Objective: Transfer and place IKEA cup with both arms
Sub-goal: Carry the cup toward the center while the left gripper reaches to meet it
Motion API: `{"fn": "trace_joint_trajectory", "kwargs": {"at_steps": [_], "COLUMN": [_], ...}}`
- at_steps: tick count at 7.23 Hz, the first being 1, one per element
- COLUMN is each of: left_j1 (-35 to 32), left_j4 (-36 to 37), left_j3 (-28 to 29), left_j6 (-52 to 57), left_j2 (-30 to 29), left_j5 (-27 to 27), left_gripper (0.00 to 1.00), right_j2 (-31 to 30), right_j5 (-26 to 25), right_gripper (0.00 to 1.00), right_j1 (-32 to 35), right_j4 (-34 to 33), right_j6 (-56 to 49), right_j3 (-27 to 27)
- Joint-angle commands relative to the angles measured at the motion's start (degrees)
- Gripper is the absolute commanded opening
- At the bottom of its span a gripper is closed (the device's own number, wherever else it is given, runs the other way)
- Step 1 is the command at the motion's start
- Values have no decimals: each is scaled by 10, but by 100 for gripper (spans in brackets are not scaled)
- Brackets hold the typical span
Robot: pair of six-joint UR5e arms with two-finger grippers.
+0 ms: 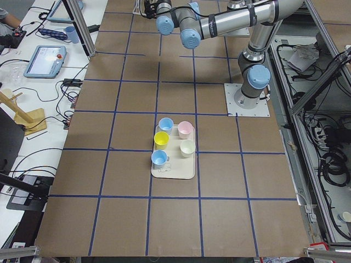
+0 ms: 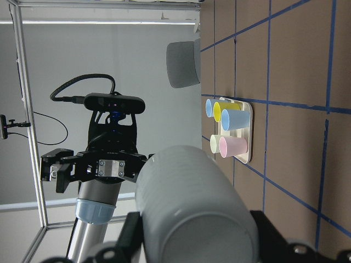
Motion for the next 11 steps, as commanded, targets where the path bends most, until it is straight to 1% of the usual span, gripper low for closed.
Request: {"fn": "trace_joint_trajectory", "kwargs": {"at_steps": [1,2,4,5,6,7,9,10,11], "left_j1": [-20,-24,-50,-52,-53,-52,-48,-47,-46], "left_j4": [57,95,100,99,99,99,98,98,98], "left_j3": [0,0,0,-1,-2,-2,-3,-3,-2], "left_j6": [0,-1,-9,-11,-11,-12,-59,-60,-59], "left_j2": [-33,-48,-59,-57,-55,-52,-40,-40,-40], "left_j5": [-13,-13,-13,-10,-9,-12,-12,-11,-9], "left_gripper": [100,100,100,93,76,70,69,69,50], "right_j2": [-1,-1,0,-1,0,0,3,6,6], "right_j5": [5,5,15,15,15,15,7,5,0], "right_gripper": [4,4,4,5,5,5,7,7,7], "right_j1": [17,22,45,45,45,44,38,33,32], "right_j4": [8,10,9,10,10,10,8,9,8], "right_j6": [-1,-1,-1,0,1,1,4,4,4], "right_j3": [5,5,5,5,4,4,-4,-4,-4]}}
